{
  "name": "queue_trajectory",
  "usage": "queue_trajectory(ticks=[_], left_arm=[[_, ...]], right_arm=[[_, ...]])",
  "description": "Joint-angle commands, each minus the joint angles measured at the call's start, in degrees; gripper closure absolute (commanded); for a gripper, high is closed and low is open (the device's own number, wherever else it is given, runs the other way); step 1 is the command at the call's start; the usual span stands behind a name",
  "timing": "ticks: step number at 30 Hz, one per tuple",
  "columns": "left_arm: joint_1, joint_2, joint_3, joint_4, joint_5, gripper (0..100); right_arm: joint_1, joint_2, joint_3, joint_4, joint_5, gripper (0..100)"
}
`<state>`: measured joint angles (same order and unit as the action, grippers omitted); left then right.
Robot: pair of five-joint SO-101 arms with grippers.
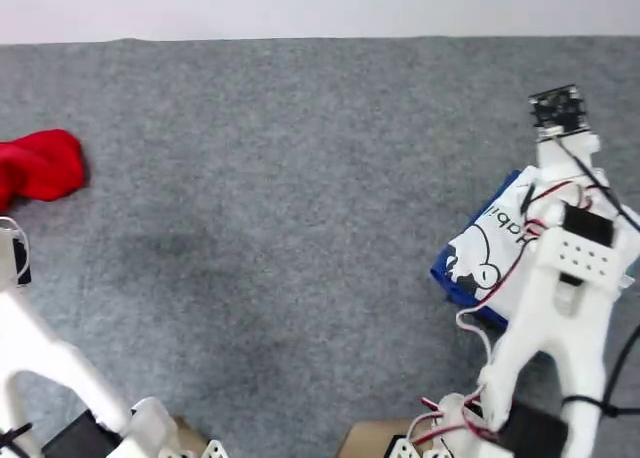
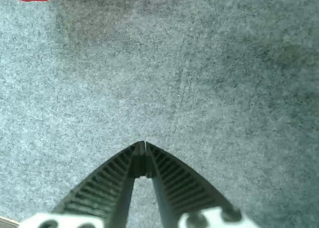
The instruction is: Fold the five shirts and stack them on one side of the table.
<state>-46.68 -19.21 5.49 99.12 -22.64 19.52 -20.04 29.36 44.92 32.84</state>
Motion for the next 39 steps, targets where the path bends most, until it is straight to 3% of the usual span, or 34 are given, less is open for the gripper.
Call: queue_trajectory(ticks=[1, 5, 10, 15, 24, 33, 36, 39], left_arm=[[0.09, -1.85, -0.66, -1.23, -0.53, 99], [0.09, -1.49, -0.75, -8.79, -5.27, 99], [-0.35, -1.41, -0.40, -19.78, -15.91, 88], [-0.35, -0.26, -0.04, -31.74, -21.01, 80], [-3.43, 18.99, -0.40, -53.63, -33.67, 74], [-3.69, 41.14, -0.40, -76.22, -39.21, 75], [-3.52, 46.68, -0.40, -84.04, -39.21, 83], [-2.90, 48.09, -0.31, -88.26, -39.03, 98]], right_arm=[[-4.70, -5.76, -3.34, 7.52, -1.85, 98.8], [-9.80, -8.48, -3.34, 15.52, -7.03, 98.8], [-13.85, -10.86, -3.34, 22.90, -7.30, 98.8], [-14.90, -11.38, -3.78, 28.79, -7.21, 98.8], [-14.90, -11.38, -3.78, 35.82, -7.21, 98.8], [-14.99, -11.38, -3.78, 40.66, -7.21, 98.8], [-14.99, -11.38, -4.75, 42.51, -7.30, 98.8], [-14.99, -11.38, -6.77, 44.09, -9.49, 98.7]])
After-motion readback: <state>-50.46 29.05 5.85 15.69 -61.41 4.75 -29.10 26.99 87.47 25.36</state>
